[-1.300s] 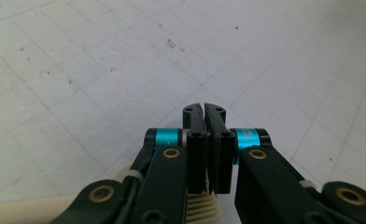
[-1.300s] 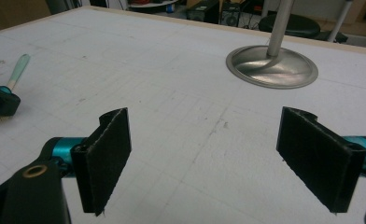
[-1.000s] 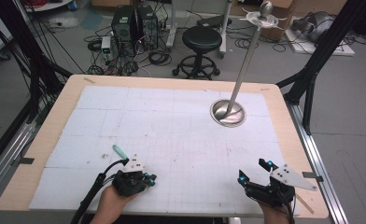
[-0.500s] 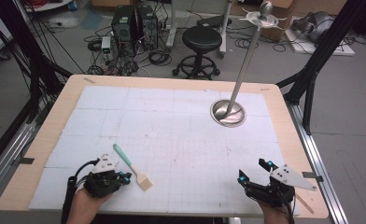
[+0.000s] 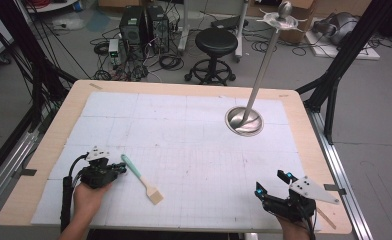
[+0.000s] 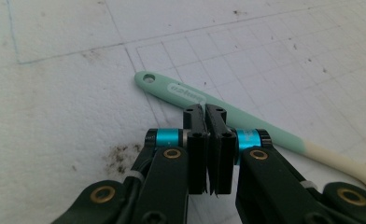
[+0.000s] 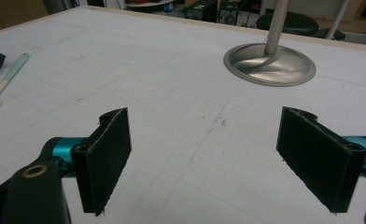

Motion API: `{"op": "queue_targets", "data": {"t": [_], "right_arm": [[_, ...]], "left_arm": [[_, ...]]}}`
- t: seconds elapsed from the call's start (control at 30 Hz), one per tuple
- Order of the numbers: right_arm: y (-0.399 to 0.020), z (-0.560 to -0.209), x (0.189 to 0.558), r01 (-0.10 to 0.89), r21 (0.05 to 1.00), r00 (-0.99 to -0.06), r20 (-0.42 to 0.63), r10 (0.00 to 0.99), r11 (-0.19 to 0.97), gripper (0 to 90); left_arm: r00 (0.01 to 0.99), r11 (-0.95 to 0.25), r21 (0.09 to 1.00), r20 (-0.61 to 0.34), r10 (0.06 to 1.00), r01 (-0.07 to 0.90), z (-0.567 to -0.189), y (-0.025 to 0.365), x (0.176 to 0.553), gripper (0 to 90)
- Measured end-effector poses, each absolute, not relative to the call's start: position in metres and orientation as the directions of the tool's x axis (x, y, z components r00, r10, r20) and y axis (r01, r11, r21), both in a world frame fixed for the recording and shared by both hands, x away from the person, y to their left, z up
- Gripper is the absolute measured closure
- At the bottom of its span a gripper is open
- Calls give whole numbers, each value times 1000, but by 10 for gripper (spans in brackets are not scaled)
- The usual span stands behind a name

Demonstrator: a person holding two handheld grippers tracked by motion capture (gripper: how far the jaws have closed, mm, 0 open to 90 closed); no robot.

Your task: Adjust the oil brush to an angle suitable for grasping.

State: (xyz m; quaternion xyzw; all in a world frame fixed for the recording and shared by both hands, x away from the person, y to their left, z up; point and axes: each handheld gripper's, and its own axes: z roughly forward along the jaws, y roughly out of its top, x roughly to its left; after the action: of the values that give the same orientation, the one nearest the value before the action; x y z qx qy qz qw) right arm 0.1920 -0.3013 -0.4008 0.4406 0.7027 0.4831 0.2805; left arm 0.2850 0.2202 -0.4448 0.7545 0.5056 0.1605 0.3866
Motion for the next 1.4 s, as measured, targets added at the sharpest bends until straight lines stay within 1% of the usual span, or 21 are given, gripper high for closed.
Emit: {"op": "queue_targets", "data": {"t": [0.17,0.33,0.4,0.5,0.63,0.8,0.87,1.0,1.1,1.13,1.3,1.4], "right_arm": [[-302,-401,192,354,926,-451,44,892,133,169],[-303,-400,191,348,928,-452,43,891,132,169],[-304,-400,191,348,929,-449,45,892,128,169],[-305,-400,191,347,930,-446,50,893,121,169],[-305,-400,190,350,929,-448,55,892,118,169],[-305,-400,190,351,929,-449,55,892,120,170],[-306,-400,190,347,931,-448,55,892,117,170],[-307,-400,190,350,930,-445,59,893,113,170],[-306,-400,190,351,929,-449,58,892,116,170],[-305,-400,190,352,929,-449,60,892,115,170],[-305,-400,190,350,929,-450,55,891,119,170],[-305,-400,190,353,928,-449,58,892,117,171]], "left_arm": [[456,-235,734,-113,883,638,-441,203,297,859],[468,-247,729,-113,877,638,-438,189,309,858],[473,-238,734,-127,872,636,-438,182,313,858],[522,-278,740,-114,845,612,-437,163,316,856],[553,-287,745,-130,823,603,-435,150,318,852],[581,-318,742,-117,806,590,-434,135,318,846],[583,-310,754,-117,804,579,-432,131,316,845],[606,-339,748,-105,789,571,-428,133,309,846],[621,-319,759,-140,771,568,-429,132,296,846],[639,-325,756,-157,753,569,-432,129,286,849],[669,-346,753,-164,725,559,-437,124,270,855],[674,-364,735,-169,719,572,-443,122,262,857]]}}
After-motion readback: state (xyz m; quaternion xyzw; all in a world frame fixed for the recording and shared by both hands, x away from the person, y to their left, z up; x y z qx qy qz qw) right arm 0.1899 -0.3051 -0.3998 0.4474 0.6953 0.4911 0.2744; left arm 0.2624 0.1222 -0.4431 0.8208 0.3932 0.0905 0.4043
